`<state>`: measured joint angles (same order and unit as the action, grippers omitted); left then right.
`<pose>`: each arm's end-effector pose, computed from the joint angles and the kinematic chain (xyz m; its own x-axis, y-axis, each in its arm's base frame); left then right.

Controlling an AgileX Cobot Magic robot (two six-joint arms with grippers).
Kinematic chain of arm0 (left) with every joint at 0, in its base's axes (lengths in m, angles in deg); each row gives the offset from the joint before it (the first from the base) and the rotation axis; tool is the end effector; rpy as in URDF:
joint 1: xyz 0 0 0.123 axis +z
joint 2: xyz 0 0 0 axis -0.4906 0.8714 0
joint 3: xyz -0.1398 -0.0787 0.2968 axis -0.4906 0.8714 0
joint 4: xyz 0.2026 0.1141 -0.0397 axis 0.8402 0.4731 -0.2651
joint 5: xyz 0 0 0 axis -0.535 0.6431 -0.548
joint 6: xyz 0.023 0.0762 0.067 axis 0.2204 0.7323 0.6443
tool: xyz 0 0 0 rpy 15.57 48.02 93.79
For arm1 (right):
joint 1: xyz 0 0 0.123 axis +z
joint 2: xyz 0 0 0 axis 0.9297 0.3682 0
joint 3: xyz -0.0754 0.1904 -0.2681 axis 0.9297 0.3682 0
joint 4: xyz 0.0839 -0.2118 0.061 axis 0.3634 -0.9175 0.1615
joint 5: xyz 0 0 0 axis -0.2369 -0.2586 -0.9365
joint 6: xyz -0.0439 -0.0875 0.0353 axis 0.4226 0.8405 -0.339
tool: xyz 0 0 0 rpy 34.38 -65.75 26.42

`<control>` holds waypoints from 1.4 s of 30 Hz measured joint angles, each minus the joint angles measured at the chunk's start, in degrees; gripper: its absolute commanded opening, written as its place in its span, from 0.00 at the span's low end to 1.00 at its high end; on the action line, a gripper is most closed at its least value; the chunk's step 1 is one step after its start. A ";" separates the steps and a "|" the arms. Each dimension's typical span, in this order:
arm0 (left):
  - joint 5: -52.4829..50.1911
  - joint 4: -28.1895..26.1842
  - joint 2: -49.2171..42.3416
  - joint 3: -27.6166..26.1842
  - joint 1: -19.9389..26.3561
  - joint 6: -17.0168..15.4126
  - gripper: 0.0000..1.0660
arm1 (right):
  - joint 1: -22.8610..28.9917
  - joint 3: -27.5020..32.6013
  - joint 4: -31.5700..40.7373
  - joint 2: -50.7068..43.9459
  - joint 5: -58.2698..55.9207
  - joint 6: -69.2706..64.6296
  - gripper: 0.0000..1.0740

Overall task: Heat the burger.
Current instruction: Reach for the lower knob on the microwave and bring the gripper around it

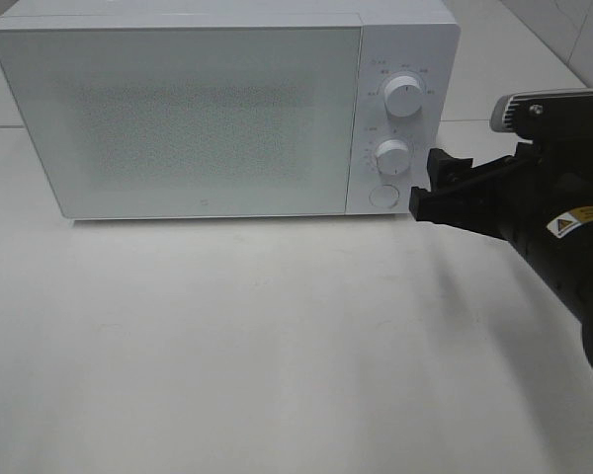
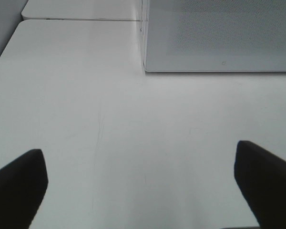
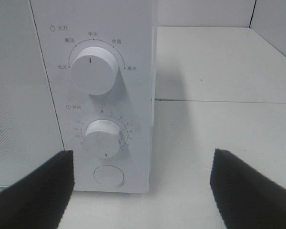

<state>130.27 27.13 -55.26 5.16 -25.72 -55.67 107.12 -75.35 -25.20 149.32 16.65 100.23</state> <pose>-0.0623 -0.0159 0.2671 -0.4450 -0.0274 -0.8951 0.0396 0.9980 -0.0502 0.2286 0.0963 0.2429 -0.1251 -0.0092 -0.9921 0.0409 0.9991 -0.0144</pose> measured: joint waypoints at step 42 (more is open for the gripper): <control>0.00 0.00 0.00 0.00 0.00 0.00 0.94 | 4.53 -20.00 10.14 22.86 5.10 2.69 0.71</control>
<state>130.27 27.13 -55.26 5.16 -25.72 -55.67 111.65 -95.35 -15.06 172.18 21.75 102.92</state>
